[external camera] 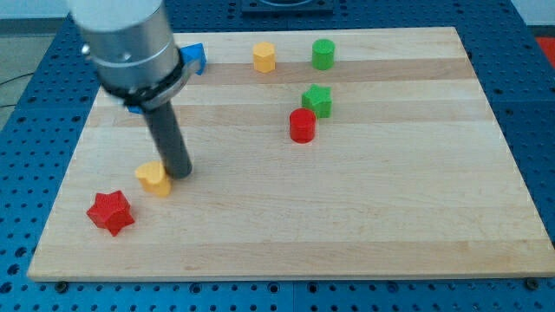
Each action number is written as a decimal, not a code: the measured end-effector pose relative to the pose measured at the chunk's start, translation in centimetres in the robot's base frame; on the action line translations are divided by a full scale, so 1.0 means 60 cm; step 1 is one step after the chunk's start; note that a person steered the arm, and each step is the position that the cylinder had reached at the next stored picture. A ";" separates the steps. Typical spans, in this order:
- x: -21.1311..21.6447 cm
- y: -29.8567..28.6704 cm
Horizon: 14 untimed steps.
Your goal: Push the blue cube to the top left of the yellow heart
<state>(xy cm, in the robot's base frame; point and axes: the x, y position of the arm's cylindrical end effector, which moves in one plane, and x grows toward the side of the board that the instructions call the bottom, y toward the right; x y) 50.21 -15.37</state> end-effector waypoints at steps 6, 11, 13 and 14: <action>-0.263 -0.076; -0.255 -0.137; -0.219 -0.136; -0.214 -0.136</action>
<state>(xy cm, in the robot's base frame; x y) 37.38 -23.55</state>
